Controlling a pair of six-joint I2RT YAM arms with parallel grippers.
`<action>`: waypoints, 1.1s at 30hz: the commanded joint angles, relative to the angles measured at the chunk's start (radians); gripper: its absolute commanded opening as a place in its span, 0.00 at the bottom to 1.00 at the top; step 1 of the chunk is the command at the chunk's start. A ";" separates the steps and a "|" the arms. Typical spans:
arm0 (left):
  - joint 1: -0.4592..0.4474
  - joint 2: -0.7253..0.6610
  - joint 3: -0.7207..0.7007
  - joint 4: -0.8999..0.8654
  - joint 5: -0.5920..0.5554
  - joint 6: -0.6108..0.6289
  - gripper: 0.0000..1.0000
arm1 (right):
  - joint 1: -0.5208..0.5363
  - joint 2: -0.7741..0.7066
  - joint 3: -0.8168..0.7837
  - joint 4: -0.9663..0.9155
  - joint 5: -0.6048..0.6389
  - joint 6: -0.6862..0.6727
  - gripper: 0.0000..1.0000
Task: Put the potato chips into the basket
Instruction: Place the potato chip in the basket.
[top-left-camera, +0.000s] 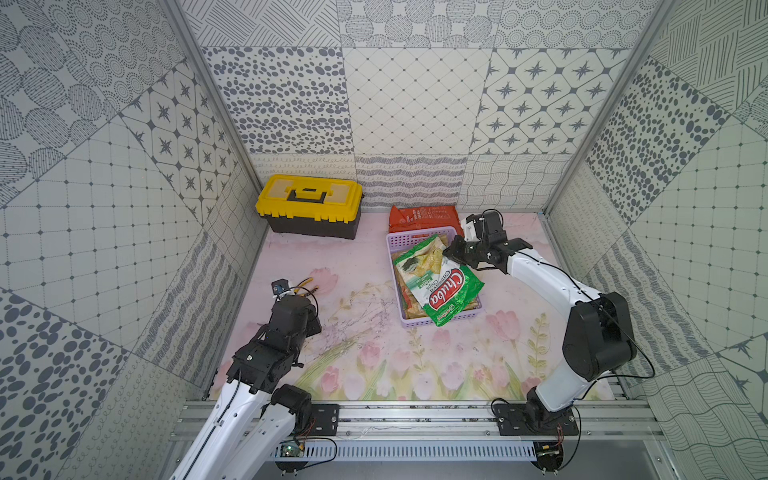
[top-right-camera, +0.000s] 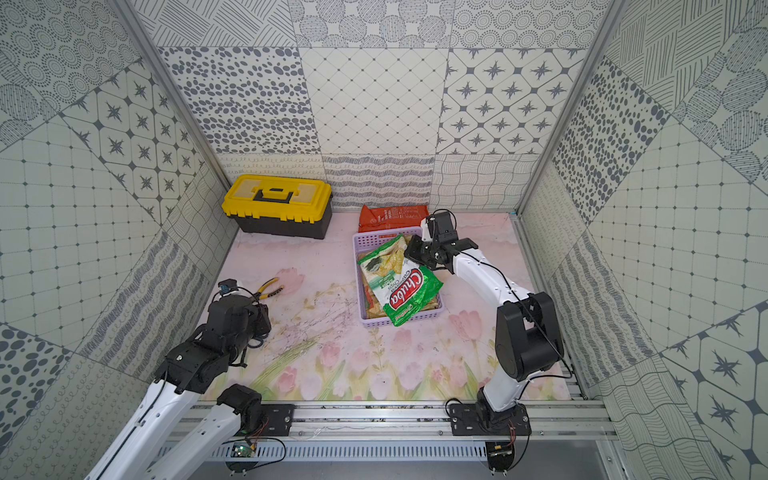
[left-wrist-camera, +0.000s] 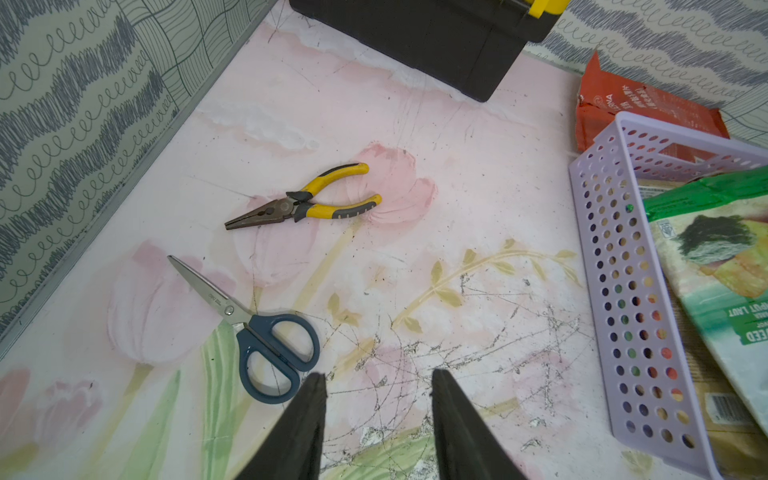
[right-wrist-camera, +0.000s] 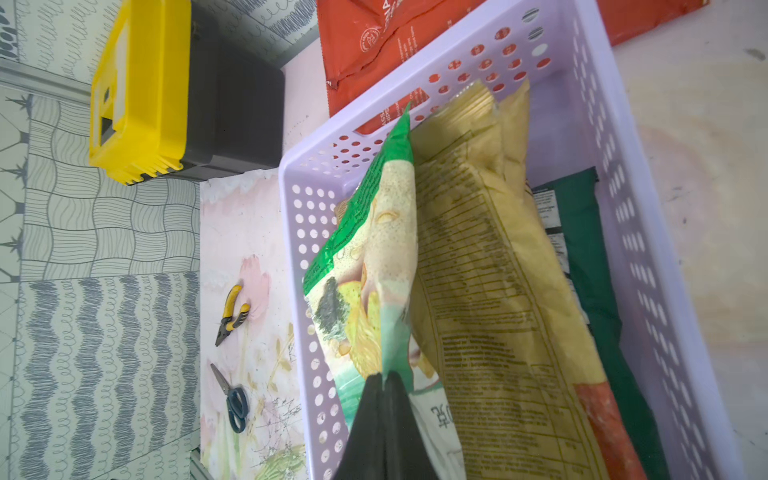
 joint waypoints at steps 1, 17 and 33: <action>0.005 -0.001 -0.002 -0.010 -0.004 -0.011 0.46 | 0.018 -0.082 0.076 0.087 -0.015 0.051 0.00; 0.005 0.003 -0.004 -0.007 -0.005 -0.010 0.46 | 0.054 -0.002 -0.033 0.283 -0.066 0.197 0.00; 0.005 0.004 -0.002 -0.004 -0.002 -0.007 0.46 | 0.024 -0.020 -0.180 0.290 0.049 0.143 0.00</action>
